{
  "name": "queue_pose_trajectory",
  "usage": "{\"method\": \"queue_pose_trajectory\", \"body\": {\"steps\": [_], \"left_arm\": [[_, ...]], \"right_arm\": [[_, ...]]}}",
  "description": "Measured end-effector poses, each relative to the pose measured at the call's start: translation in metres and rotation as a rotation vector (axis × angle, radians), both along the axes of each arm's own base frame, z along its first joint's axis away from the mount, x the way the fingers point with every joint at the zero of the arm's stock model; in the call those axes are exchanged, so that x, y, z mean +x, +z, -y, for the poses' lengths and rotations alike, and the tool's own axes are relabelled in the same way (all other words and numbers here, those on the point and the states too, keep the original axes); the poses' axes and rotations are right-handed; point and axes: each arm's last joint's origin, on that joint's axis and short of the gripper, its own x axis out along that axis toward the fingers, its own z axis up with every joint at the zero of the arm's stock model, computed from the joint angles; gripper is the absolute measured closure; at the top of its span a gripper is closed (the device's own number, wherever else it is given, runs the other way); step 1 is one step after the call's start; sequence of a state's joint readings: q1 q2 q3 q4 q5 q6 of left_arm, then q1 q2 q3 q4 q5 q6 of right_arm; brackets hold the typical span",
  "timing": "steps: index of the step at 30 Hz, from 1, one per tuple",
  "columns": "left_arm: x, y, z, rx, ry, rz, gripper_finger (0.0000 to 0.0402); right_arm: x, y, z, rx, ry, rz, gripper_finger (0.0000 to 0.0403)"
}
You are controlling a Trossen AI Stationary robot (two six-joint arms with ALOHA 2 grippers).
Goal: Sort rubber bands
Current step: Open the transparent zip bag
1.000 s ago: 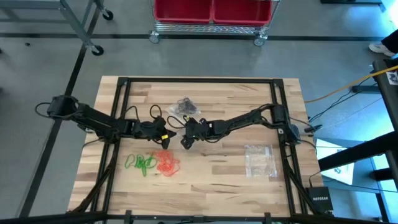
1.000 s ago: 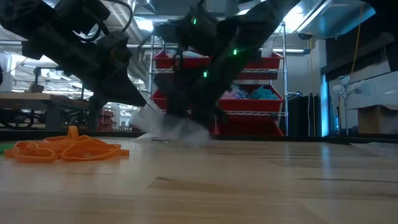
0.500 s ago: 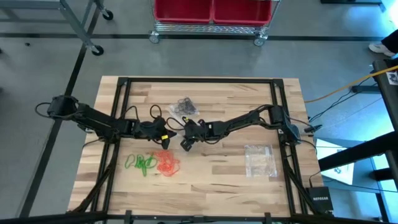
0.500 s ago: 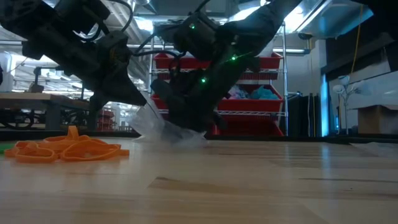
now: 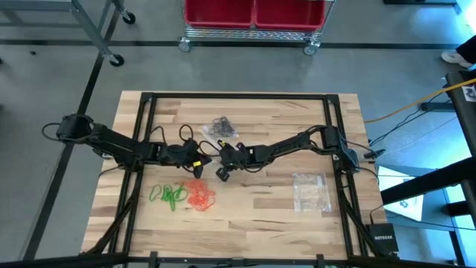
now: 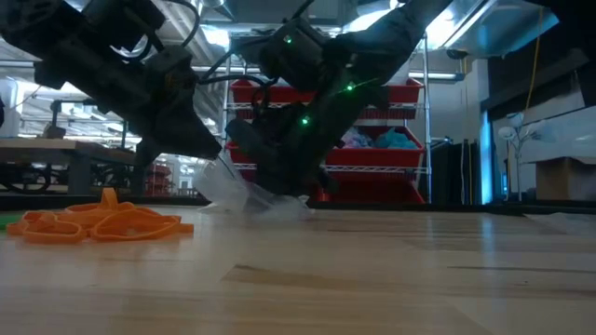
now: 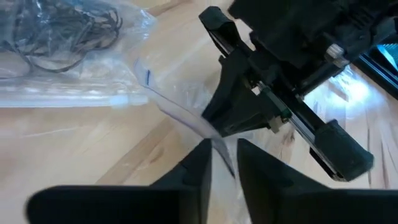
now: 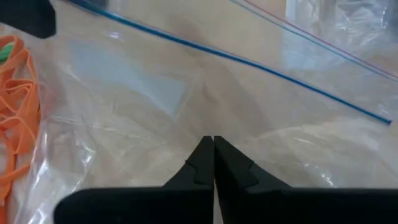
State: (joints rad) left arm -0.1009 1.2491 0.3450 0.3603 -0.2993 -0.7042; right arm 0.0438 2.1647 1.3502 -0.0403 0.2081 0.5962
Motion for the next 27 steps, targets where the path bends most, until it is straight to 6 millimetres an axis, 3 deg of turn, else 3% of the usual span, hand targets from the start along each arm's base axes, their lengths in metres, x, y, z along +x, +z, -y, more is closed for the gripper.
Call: {"method": "queue_pose_trajectory", "body": {"steps": [5,13,21,27], "left_arm": [[-0.002,0.006,0.002,0.010,-0.107,0.011,0.0282],[-0.021,0.048,0.005,-0.015,-0.250,0.208,0.0261],[-0.053,0.083,0.001,0.045,-0.268,0.378,0.0260],[-0.060,0.087,0.001,0.090,-0.281,0.393,0.0260]], "right_arm": [[0.001,0.002,0.000,-0.024,0.009,0.014,0.0402],[-0.001,0.035,-0.007,-0.113,0.006,0.086,0.0403],[-0.016,0.088,-0.035,-0.163,0.138,0.157,0.0403],[-0.027,0.126,-0.040,-0.204,0.208,0.254,0.0403]]}}
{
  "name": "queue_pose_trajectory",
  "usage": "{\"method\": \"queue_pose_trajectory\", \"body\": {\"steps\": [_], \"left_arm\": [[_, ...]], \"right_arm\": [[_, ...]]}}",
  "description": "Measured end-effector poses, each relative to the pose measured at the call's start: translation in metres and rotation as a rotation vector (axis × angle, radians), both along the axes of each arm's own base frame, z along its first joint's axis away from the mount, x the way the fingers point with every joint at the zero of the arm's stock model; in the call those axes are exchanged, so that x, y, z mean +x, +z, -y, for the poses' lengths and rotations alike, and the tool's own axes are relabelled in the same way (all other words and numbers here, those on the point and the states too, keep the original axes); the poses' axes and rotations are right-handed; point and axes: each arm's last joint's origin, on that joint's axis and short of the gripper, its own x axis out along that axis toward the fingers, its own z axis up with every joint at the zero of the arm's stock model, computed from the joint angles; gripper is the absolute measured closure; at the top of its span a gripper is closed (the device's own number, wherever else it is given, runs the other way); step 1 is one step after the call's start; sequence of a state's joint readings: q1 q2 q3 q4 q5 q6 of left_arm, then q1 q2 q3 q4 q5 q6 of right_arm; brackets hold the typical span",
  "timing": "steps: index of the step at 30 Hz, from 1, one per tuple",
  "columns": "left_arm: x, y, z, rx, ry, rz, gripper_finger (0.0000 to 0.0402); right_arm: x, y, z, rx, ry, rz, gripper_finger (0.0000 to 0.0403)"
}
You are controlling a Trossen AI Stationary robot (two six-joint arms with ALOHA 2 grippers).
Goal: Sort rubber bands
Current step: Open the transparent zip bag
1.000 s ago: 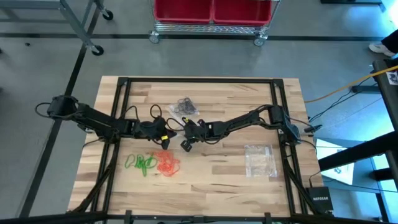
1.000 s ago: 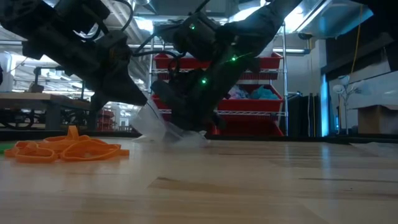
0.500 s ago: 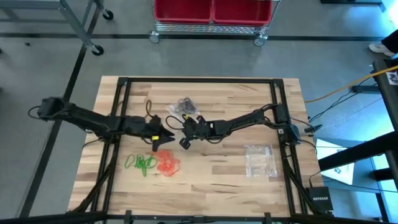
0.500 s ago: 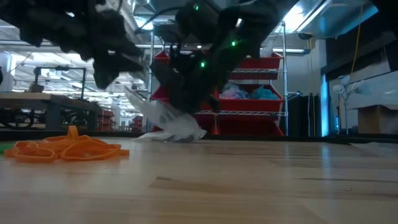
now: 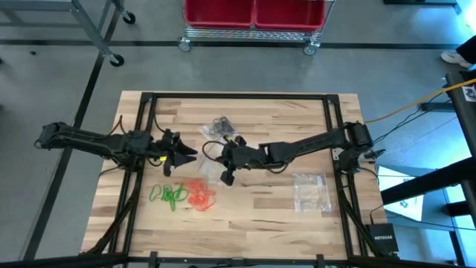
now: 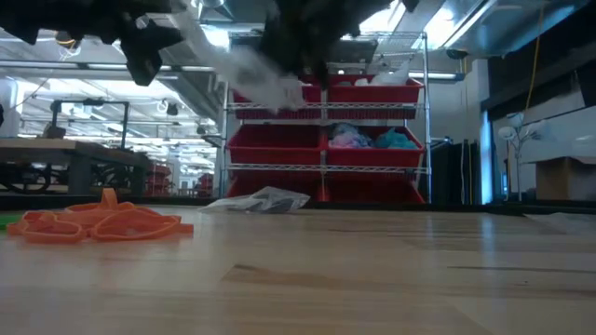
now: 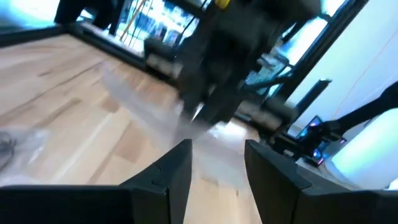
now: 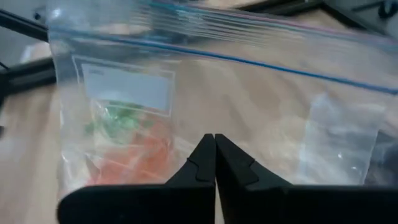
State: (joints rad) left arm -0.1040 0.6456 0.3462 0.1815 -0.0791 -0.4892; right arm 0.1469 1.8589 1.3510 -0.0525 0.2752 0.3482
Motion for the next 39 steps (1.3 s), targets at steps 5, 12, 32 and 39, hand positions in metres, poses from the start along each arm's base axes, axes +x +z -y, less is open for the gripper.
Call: {"method": "queue_pose_trajectory", "body": {"steps": [5,12,32,39], "left_arm": [[0.002,0.005,0.003,0.023,-0.049,0.057,0.0260],[0.001,0.029,0.009,0.096,-0.090,0.319,0.0269],[0.011,0.032,0.015,0.220,-0.038,0.398,0.0194],[0.018,0.031,0.016,0.279,-0.016,0.380,0.0178]], "right_arm": [[-0.004,0.031,-0.003,0.004,0.057,0.150,0.0403],[0.000,0.067,0.000,0.053,0.241,0.457,0.0403],[0.001,0.084,0.009,0.086,0.269,0.634,0.0403],[0.001,0.084,0.011,0.076,0.210,0.636,0.0403]]}}
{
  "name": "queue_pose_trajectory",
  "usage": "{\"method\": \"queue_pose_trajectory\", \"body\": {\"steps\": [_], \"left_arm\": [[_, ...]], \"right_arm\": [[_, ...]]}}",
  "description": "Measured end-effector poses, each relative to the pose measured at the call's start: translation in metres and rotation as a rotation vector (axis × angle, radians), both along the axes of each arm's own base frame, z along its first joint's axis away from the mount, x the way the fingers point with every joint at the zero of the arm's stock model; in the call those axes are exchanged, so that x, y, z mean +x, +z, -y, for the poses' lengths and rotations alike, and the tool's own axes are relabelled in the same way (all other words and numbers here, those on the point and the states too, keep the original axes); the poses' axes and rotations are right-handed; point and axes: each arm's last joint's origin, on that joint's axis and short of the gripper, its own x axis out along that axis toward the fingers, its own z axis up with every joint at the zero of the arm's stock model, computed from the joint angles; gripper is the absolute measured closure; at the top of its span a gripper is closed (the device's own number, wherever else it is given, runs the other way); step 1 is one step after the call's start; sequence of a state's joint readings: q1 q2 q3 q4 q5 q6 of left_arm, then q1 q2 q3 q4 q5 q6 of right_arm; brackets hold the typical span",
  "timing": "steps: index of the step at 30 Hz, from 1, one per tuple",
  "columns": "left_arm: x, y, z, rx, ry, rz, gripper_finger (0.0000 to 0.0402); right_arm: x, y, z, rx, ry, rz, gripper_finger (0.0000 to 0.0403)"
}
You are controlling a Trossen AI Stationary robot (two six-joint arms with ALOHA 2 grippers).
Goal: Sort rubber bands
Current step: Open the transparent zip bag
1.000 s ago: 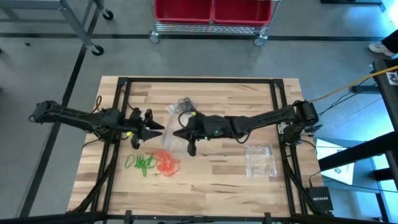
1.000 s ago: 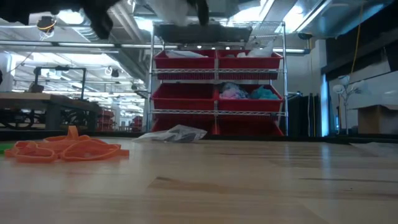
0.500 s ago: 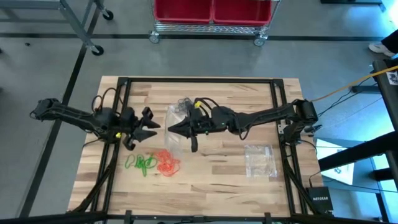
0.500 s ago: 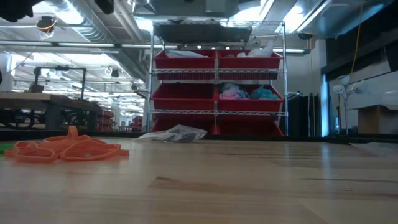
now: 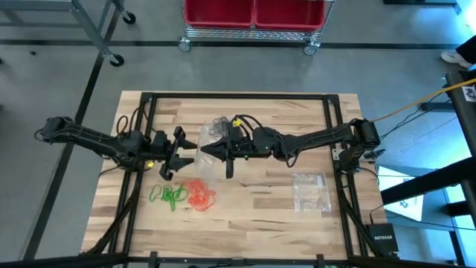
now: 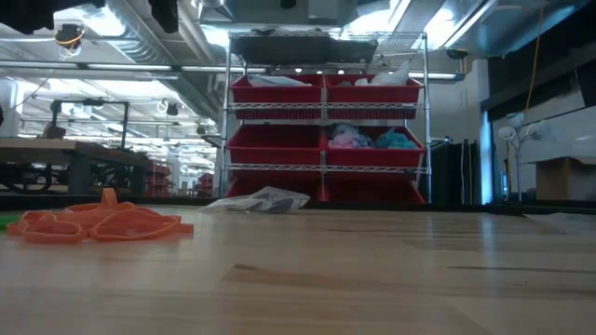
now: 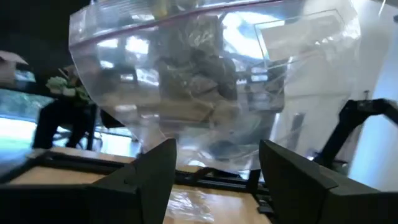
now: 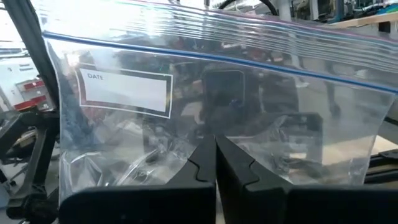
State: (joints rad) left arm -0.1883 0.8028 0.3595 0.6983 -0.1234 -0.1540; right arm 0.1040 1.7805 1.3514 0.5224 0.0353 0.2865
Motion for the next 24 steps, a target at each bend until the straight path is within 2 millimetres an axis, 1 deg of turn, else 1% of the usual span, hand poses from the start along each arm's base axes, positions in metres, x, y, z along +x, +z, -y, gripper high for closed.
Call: {"method": "queue_pose_trajectory", "body": {"steps": [7,10,14,19,21,24], "left_arm": [[0.006,0.003,0.000,0.088,0.049,-0.004,0.0178],[0.009,0.007,0.001,0.119,0.058,0.005,0.0178],[0.011,0.012,0.001,0.126,0.061,0.011,0.0178],[0.011,0.012,0.001,0.123,0.068,0.009,0.0178],[0.011,0.012,0.001,0.124,0.070,0.009,0.0184],[0.011,0.012,0.001,0.125,0.070,0.007,0.0204]], "right_arm": [[0.000,0.000,0.001,0.029,-0.016,-0.002,0.0403],[0.000,0.000,0.001,0.047,-0.022,-0.004,0.0403],[0.000,-0.002,0.001,0.043,-0.040,-0.019,0.0403],[0.001,-0.003,0.001,0.027,-0.042,-0.029,0.0403],[0.001,-0.004,0.001,0.027,-0.042,-0.030,0.0403],[0.002,-0.005,0.001,0.027,-0.047,-0.036,0.0403]]}}
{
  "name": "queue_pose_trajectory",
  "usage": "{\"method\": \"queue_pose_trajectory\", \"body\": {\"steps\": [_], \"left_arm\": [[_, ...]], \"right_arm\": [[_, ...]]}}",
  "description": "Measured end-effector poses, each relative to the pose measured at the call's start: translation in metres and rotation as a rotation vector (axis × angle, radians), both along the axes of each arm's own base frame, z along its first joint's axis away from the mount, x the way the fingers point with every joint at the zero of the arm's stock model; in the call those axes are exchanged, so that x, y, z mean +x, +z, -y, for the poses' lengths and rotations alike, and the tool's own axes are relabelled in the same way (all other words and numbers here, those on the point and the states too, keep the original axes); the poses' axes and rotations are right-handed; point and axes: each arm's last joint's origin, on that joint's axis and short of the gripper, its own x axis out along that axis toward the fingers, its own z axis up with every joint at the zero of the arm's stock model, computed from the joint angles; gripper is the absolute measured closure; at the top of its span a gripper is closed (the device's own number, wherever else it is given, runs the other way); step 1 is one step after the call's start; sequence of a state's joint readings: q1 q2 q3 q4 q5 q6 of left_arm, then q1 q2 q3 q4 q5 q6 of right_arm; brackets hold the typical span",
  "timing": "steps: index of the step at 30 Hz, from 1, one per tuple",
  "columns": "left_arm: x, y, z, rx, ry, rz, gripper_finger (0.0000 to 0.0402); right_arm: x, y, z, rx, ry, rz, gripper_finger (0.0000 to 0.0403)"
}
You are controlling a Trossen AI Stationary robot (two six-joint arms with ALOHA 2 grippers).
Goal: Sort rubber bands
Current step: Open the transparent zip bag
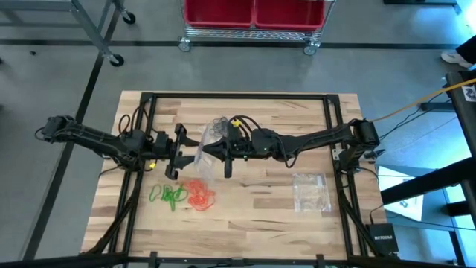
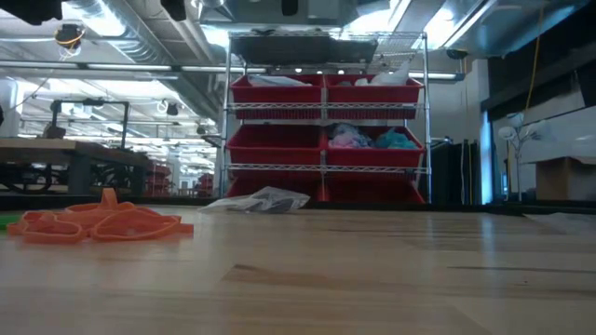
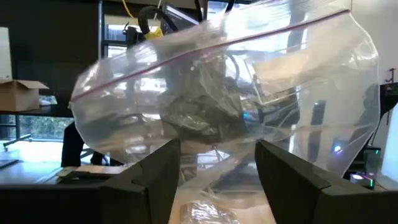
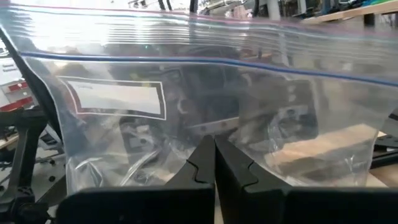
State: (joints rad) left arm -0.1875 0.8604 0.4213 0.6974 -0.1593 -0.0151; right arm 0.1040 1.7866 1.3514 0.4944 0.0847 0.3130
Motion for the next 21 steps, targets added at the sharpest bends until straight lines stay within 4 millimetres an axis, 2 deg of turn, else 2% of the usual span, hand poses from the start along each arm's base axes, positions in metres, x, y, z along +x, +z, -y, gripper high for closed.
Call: {"method": "queue_pose_trajectory", "body": {"steps": [8,15,21], "left_arm": [[0.0000,0.0001,-0.0001,-0.002,0.001,0.000,0.0288],[-0.0002,-0.0017,0.0001,0.005,0.001,-0.023,0.0384],[-0.0041,-0.0042,0.0014,0.019,-0.010,-0.073,0.0401]], "right_arm": [[0.0000,-0.0005,0.0001,-0.001,-0.004,-0.005,0.0403],[0.0001,-0.0029,-0.0006,-0.004,0.015,-0.030,0.0403],[0.0001,-0.0057,-0.0010,-0.007,0.032,-0.059,0.0403]]}}
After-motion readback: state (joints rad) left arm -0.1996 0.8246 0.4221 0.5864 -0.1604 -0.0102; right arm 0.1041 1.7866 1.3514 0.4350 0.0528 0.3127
